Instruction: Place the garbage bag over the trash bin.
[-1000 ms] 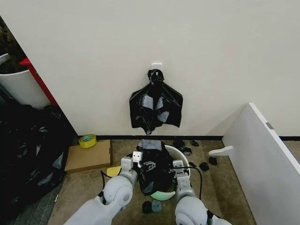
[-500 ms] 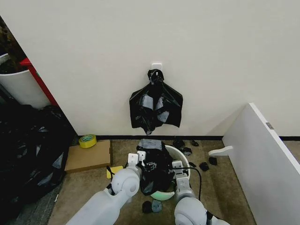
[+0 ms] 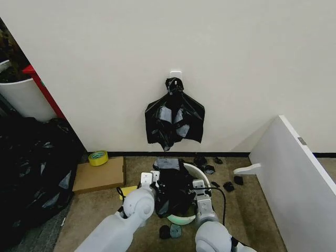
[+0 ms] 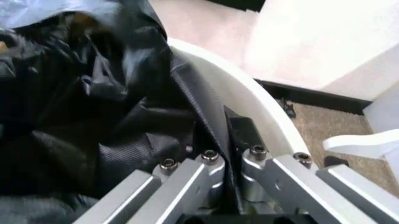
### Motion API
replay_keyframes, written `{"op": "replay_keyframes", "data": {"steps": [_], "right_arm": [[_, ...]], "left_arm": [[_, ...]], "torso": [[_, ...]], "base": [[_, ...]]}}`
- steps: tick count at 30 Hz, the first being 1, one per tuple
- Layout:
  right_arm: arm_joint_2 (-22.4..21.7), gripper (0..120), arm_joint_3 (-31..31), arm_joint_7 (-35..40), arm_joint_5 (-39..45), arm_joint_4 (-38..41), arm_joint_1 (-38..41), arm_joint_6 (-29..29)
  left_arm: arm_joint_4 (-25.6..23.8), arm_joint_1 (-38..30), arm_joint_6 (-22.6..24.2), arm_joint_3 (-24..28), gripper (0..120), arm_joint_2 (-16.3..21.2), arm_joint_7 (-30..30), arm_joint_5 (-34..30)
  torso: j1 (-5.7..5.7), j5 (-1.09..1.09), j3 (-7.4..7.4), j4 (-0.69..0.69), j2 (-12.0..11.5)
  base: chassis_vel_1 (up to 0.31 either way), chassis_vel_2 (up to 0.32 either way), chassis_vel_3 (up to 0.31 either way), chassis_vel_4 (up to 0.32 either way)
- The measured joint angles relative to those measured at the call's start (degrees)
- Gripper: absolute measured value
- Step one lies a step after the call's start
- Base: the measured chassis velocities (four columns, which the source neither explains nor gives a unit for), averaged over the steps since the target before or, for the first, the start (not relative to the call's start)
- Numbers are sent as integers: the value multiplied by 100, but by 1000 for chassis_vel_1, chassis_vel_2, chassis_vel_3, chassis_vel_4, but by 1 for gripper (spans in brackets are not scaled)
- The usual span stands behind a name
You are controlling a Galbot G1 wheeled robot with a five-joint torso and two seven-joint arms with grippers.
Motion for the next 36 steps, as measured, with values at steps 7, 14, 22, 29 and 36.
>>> {"op": "replay_keyframes", "data": {"steps": [7,14,22,29,36], "right_arm": [[-14,0,91,-598,-541,-220,-12,1236],[23,0,341,-593,-577,-376,59,1721],[-71,0,482,-324,-203,-355,-30,1345],[-142,0,605,-186,387,-210,-118,1096],[-588,0,596,-69,1228,496,-579,783]], "left_arm": [[-692,647,-50,-432,1,380,60,32],[-1333,1301,-209,-880,1,729,274,423],[-1957,1814,-587,-1059,1,975,539,1029],[-2383,1951,-789,-1128,1,1056,580,1097],[-2339,1780,-1397,-1239,1,1047,735,979]], "torso": [[0,2,0,2,0],[0,1,0,2,0],[0,2,0,0,0],[0,3,0,2,0],[0,2,0,1,0]], "base": [[0,0,0,0],[0,0,0,0],[0,0,0,0],[0,0,0,0],[0,0,0,0]]}}
